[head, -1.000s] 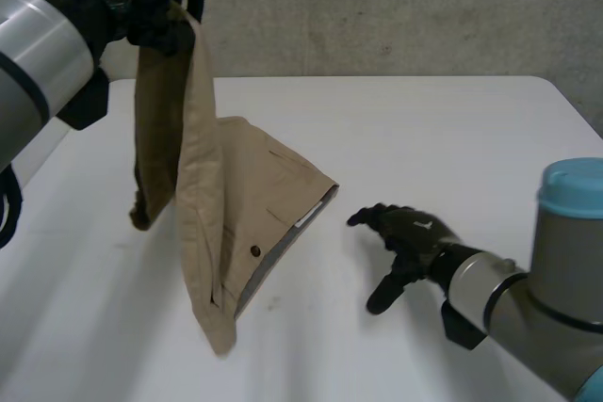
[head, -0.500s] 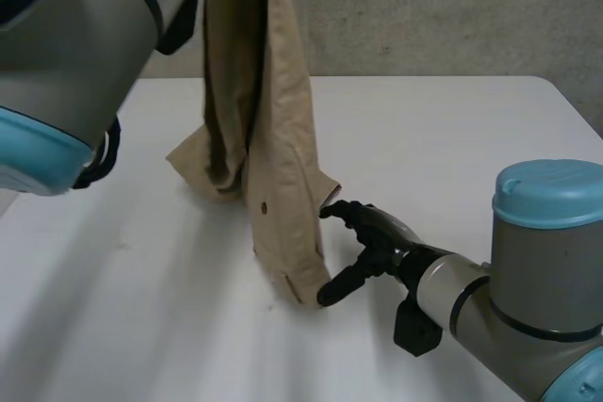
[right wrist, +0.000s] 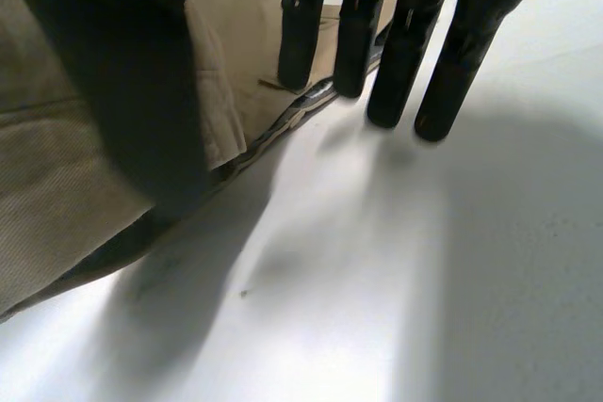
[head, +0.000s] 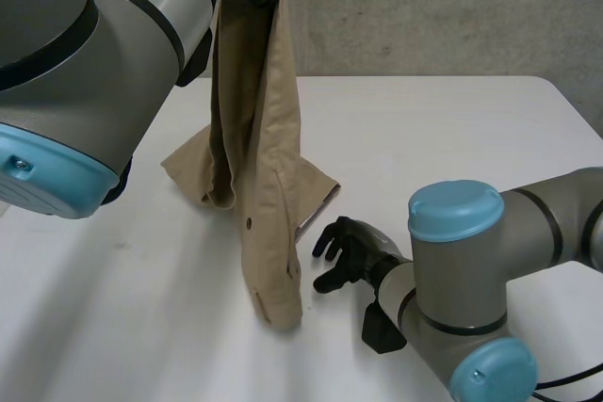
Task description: Fold the shorts.
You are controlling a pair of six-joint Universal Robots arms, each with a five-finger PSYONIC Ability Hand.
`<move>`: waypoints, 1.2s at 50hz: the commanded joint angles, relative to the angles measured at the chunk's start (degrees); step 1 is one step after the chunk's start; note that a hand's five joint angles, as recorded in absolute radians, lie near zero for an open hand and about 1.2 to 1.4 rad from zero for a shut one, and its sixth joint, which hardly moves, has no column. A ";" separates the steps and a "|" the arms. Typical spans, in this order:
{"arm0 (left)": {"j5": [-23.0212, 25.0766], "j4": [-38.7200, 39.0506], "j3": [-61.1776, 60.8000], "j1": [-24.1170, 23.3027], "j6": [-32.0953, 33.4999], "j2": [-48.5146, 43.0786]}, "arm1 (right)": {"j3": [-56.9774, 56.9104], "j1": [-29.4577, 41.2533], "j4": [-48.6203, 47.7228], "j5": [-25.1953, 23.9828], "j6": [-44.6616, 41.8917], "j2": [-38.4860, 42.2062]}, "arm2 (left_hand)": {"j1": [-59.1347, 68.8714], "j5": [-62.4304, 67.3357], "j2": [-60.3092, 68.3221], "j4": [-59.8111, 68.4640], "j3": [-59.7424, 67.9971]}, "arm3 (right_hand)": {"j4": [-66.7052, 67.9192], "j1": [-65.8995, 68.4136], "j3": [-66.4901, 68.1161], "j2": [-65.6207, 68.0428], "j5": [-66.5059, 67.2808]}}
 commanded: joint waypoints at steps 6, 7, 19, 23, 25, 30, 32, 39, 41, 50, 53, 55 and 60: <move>0.09 0.00 -1.23 0.31 0.26 0.06 | 2.60 -0.78 3.19 -5.54 -0.38 -6.54 | 15.22 14.87 11.28 11.36 11.72 | -27.92 -21.67 -27.91 -27.80 -27.78; 0.09 0.00 -1.49 0.40 0.26 0.06 | 3.30 -0.78 3.45 -5.54 -0.55 -7.59 | 15.22 14.87 11.28 11.36 11.72 | -27.92 -21.67 -27.91 -27.80 -27.78; 0.26 0.00 -1.76 0.66 0.26 0.06 | 9.63 -6.32 4.07 -7.30 -6.97 -11.91 | 15.22 14.87 11.28 11.36 11.72 | -27.92 -21.67 -27.91 -27.80 -27.78; 0.26 0.00 -1.67 0.66 0.26 -0.03 | 9.63 -3.95 4.07 -7.48 -6.62 -12.17 | 15.22 14.87 11.28 11.36 11.72 | -27.92 -21.67 -27.91 -27.80 -27.77; 0.26 0.00 -1.67 0.66 0.26 -0.03 | 8.85 -1.58 3.90 -7.57 -5.57 -12.17 | 15.22 14.87 11.28 11.36 11.72 | -27.92 -21.67 -27.91 -27.80 -27.78; 0.35 0.09 -1.49 0.66 0.26 0.06 | 5.60 0.88 3.63 -7.83 -0.39 -11.21 | 15.22 14.87 11.28 11.36 11.72 | -27.92 -21.67 -27.91 -27.80 -27.77; 0.26 0.00 -1.41 0.66 0.26 0.15 | 4.45 1.76 3.63 -7.83 0.67 -10.07 | 15.22 14.87 11.28 11.36 11.72 | -27.92 -21.67 -27.91 -27.80 -27.78; 0.26 0.00 -1.40 0.66 0.26 0.15 | -2.14 6.25 3.54 -6.86 2.17 -4.09 | 15.22 14.87 11.28 11.36 11.72 | -27.08 -20.83 -27.08 -26.97 -26.94; 0.18 0.00 -1.49 0.66 0.26 0.15 | -3.46 6.34 3.54 -6.60 2.52 -2.08 | 15.22 14.87 11.28 11.36 11.72 | -25.08 -18.82 -25.07 -24.96 -24.93; 0.09 -0.09 -2.28 0.57 0.08 0.59 | -3.73 5.55 3.02 1.38 5.16 -1.62 | 15.22 14.87 11.28 11.36 11.72 | 35.44 41.69 35.44 35.55 35.58; 0.17 0.00 -3.42 0.83 0.17 1.29 | -2.24 3.19 2.23 4.81 4.98 -4.42 | 15.22 14.87 11.28 11.36 11.72 | 35.44 41.69 35.44 35.55 35.58; 0.35 0.00 -4.21 1.27 0.17 2.25 | -1.01 0.46 1.35 4.92 4.54 -6.19 | 15.22 14.87 11.28 11.36 11.72 | 35.44 41.69 35.44 35.55 35.58; 0.53 0.00 -4.83 2.24 0.17 3.40 | 0.84 -5.97 1.43 2.28 2.96 -9.27 | 15.22 14.87 11.28 11.36 11.72 | 18.35 24.60 18.36 18.47 18.49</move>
